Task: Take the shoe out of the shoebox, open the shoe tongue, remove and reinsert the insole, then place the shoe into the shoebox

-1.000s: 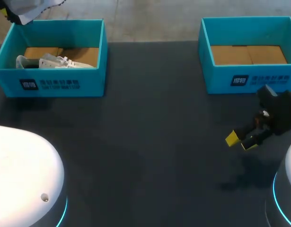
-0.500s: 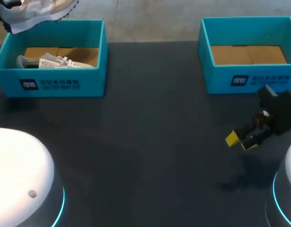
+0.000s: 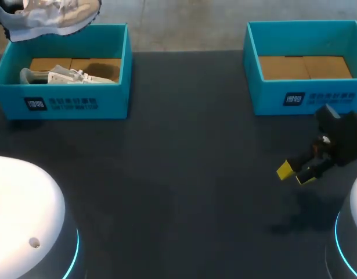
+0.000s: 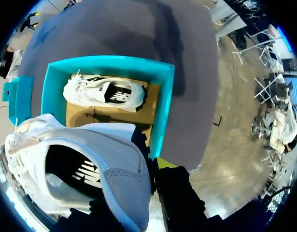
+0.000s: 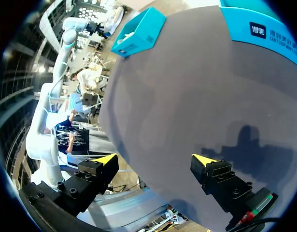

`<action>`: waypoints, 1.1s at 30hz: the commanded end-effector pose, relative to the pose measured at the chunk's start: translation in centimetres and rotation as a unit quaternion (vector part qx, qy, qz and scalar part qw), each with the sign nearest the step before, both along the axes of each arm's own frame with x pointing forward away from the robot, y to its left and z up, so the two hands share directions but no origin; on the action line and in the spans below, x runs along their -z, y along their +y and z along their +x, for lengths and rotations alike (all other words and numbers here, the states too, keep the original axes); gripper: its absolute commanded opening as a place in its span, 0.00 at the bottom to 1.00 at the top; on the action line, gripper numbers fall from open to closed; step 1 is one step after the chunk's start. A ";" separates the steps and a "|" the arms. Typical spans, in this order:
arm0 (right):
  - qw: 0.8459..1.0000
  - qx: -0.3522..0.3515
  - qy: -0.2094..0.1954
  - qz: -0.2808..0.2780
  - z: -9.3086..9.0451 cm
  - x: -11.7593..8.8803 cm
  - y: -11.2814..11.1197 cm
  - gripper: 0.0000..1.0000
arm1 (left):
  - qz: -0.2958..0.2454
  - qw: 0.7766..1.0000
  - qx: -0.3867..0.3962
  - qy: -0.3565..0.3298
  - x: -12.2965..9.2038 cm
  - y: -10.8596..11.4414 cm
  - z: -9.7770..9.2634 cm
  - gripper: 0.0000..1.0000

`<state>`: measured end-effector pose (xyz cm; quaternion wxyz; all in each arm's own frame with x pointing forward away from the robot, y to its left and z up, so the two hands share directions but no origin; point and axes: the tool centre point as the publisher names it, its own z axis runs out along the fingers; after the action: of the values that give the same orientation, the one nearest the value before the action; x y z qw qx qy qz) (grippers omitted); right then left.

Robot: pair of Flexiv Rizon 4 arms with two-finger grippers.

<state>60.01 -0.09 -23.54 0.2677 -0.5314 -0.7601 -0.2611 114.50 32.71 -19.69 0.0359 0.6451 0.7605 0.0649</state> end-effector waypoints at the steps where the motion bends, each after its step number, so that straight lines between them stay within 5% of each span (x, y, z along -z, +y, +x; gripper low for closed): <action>1: 1.000 0.001 0.000 -0.001 -0.1 0.0 0.0 1.00 | 0.002 1.000 0.007 0.005 0.3 0.2 0.7 0.00; 22: 1.000 0.001 0.000 -0.001 -0.1 0.0 0.0 1.00 | 0.032 0.996 0.080 0.021 4.3 0.6 -1.9 0.00; 33: 1.000 0.001 0.000 -0.001 -0.1 0.0 0.0 1.00 | 0.047 0.996 0.076 0.023 5.1 0.8 -1.6 0.00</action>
<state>60.01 -0.09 -23.54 0.2677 -0.5314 -0.7601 -0.2611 112.63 33.59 -24.71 -0.0055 0.7034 0.7061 0.0812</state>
